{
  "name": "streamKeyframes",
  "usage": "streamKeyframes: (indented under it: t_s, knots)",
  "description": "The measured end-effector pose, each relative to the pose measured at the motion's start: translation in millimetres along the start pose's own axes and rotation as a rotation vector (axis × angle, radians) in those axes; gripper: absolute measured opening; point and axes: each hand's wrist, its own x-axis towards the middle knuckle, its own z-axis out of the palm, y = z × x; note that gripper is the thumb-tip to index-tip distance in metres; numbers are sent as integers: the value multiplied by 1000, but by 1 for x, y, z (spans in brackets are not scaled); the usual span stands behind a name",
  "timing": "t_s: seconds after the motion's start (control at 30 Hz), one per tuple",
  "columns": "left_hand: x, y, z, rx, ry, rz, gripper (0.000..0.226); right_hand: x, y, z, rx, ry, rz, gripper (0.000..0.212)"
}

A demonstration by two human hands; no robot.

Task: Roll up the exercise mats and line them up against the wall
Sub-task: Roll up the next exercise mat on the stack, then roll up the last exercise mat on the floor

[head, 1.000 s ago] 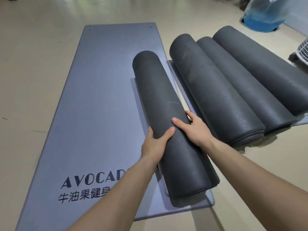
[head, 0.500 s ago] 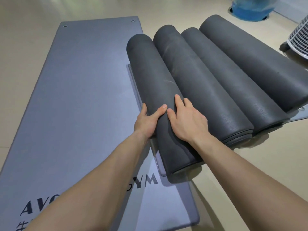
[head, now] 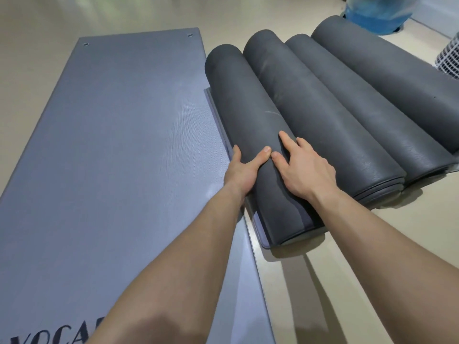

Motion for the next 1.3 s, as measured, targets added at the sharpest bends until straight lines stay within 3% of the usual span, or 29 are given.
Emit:
streamKeyframes:
  t_s: [0.2,0.3,0.43,0.53,0.63,0.77,0.9,1.03,1.13,1.3]
  knots:
    - [22,10,22,34,-33,-20,134,23,18,-1,-25,30,50,59]
    - [7,19,16,137,-53,-53,116,23,15,-1,-35,21,57,59]
    - [-43,8,-14,497,-77,51,78,20,7,3,-66,25,93,55]
    - [-88,-17,-70,872,-84,131,64,8,-8,15,-148,150,110,48]
    - [-113,-35,-135,1043,-82,81,56,-12,-28,24,-276,193,96,49]
    - [-139,-45,-208,1137,-27,56,53,-52,-51,49,-465,172,29,58]
    - [-176,-63,-263,1344,-53,95,49,-110,-82,82,-433,137,-138,47]
    - [-229,-108,-300,1514,-180,197,47,-185,-119,128,-364,-165,-391,45]
    - [-269,-148,-315,1566,-224,275,67,-241,-127,151,-357,-340,-591,49]
    - [-308,-187,-337,1667,-277,258,100,-299,-112,170,-521,-382,-809,90]
